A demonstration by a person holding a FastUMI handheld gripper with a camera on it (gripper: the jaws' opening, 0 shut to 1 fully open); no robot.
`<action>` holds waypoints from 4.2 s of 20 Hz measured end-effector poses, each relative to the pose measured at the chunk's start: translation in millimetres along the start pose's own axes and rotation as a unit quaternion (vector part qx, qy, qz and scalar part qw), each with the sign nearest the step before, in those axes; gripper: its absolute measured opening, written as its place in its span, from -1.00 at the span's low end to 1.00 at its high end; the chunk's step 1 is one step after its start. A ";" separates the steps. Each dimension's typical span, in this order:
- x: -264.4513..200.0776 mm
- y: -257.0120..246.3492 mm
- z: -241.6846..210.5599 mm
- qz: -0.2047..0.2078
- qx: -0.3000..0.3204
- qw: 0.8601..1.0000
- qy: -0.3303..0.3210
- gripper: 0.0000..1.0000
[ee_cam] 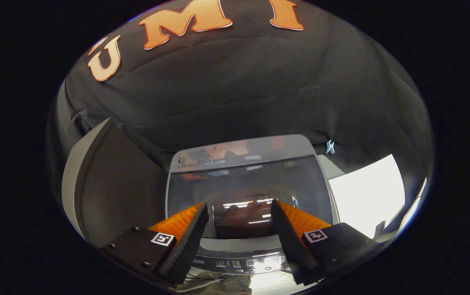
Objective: Put the clothes into the washing machine and then close the washing machine lid.
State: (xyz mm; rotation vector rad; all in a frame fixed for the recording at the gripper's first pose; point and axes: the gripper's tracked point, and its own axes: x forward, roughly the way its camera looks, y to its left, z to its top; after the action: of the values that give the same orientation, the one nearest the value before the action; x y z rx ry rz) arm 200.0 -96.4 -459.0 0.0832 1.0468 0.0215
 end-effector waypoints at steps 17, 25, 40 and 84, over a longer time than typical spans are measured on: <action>-60.2 9.0 7.0 -0.019 -0.038 0.994 -0.101 0.98; -115.6 47.7 28.7 -0.018 -0.056 0.984 -0.168 0.96; -294.8 107.1 97.6 -0.035 -0.037 0.936 -0.347 0.94; -411.8 155.4 134.9 -0.033 -0.048 0.905 -0.420 0.96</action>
State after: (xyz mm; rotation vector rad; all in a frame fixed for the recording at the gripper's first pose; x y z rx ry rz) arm 114.1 26.9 -23.9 -0.0360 0.1793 -0.0239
